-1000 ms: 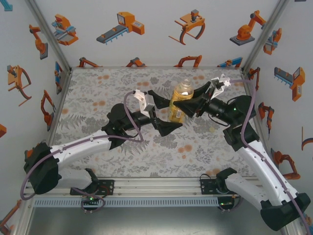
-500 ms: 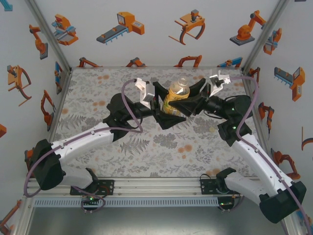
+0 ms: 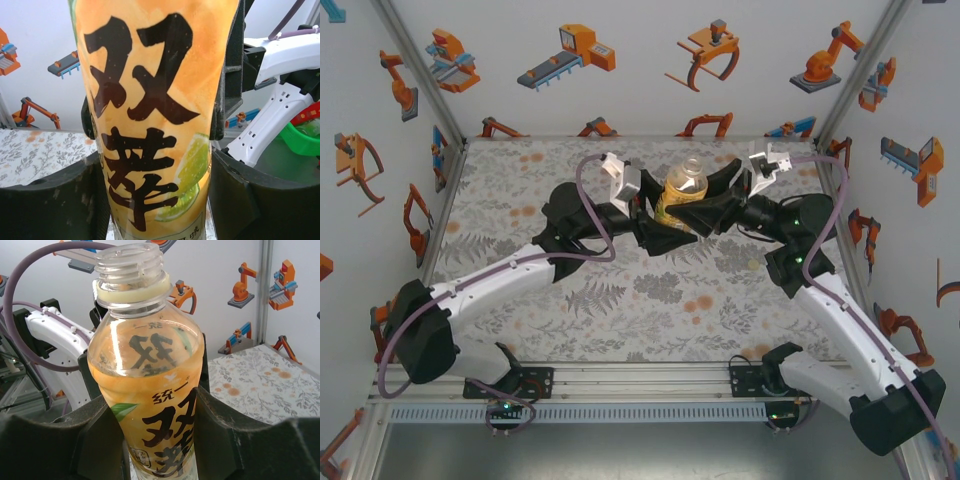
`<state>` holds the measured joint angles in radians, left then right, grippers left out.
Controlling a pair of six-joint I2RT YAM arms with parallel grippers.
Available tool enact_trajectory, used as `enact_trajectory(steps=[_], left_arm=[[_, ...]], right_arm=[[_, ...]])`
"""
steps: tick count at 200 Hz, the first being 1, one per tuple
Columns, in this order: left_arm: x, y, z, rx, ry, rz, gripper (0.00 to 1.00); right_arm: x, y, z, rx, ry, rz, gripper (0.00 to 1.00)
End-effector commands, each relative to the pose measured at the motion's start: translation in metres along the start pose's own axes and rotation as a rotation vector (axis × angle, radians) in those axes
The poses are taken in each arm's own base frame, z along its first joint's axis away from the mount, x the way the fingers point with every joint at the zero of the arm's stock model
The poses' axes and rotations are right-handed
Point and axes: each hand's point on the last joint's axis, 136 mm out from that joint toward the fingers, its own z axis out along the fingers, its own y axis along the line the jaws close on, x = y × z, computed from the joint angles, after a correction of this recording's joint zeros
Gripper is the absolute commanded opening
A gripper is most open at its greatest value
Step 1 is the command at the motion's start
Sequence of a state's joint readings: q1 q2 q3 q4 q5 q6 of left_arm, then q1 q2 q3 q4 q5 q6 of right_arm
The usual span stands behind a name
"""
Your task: Screw on the bottle caps
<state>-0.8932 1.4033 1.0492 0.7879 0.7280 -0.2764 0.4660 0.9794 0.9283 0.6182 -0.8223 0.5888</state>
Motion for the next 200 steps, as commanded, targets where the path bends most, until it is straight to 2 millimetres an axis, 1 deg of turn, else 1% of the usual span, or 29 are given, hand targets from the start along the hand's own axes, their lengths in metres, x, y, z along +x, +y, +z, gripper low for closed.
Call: enact_trajectory(steps=[1, 10, 18, 25, 35, 45, 64, 87, 96, 117, 130, 149, 163, 177, 187, 200], left_arm=[[0.001, 0.006, 0.005, 0.011, -0.001, -0.005, 0.57], [0.001, 0.006, 0.005, 0.016, -0.005, -0.008, 0.57], [0.001, 0.006, 0.005, 0.02, -0.011, -0.012, 0.62], [0.0, 0.007, 0.005, 0.024, -0.021, -0.013, 0.68], [0.001, 0.006, 0.006, 0.039, -0.031, -0.021, 0.69], [-0.001, 0.005, 0.007, 0.057, -0.045, -0.023, 0.67], [-0.003, 0.005, 0.008, 0.071, -0.068, -0.03, 0.59], [-0.001, 0.007, 0.007, 0.066, -0.064, -0.027, 0.52], [0.001, 0.009, 0.005, 0.056, -0.053, -0.025, 0.51], [0.005, 0.015, -0.001, 0.017, -0.027, -0.018, 0.49], [0.008, 0.021, -0.006, -0.018, -0.002, -0.014, 0.47], [0.016, 0.031, -0.015, -0.083, 0.048, -0.001, 0.45], [0.02, 0.037, -0.023, -0.128, 0.084, 0.01, 0.44], [0.027, 0.043, -0.032, -0.179, 0.141, 0.021, 0.44], [0.034, 0.046, -0.04, -0.222, 0.194, 0.041, 0.44], [0.042, 0.051, -0.051, -0.28, 0.265, 0.055, 0.44]], right_arm=[[-0.018, 0.026, 0.0, -0.088, -0.038, -0.049, 0.17], [-0.018, 0.026, 0.0, -0.089, -0.036, -0.054, 0.17], [-0.018, 0.026, 0.0, -0.086, -0.036, -0.055, 0.17], [-0.019, 0.026, 0.0, -0.083, -0.039, -0.06, 0.17], [-0.019, 0.026, 0.0, -0.083, -0.04, -0.064, 0.17], [-0.02, 0.027, 0.0, -0.083, -0.042, -0.067, 0.17], [-0.02, 0.027, -0.001, -0.082, -0.039, -0.07, 0.17], [-0.019, 0.026, -0.003, -0.055, -0.028, -0.084, 0.17], [-0.019, 0.024, -0.004, -0.032, -0.02, -0.092, 0.24], [-0.019, 0.019, -0.007, 0.037, 0.004, -0.121, 0.51], [-0.019, 0.014, -0.011, 0.093, 0.022, -0.145, 0.59], [-0.019, 0.006, -0.018, 0.18, 0.048, -0.177, 0.64], [-0.021, 0.003, -0.025, 0.242, 0.058, -0.203, 0.66], [-0.022, -0.005, -0.033, 0.324, 0.074, -0.216, 0.66], [-0.021, -0.015, -0.042, 0.413, 0.09, -0.208, 0.66], [-0.015, -0.038, -0.06, 0.579, 0.13, -0.179, 0.65]])
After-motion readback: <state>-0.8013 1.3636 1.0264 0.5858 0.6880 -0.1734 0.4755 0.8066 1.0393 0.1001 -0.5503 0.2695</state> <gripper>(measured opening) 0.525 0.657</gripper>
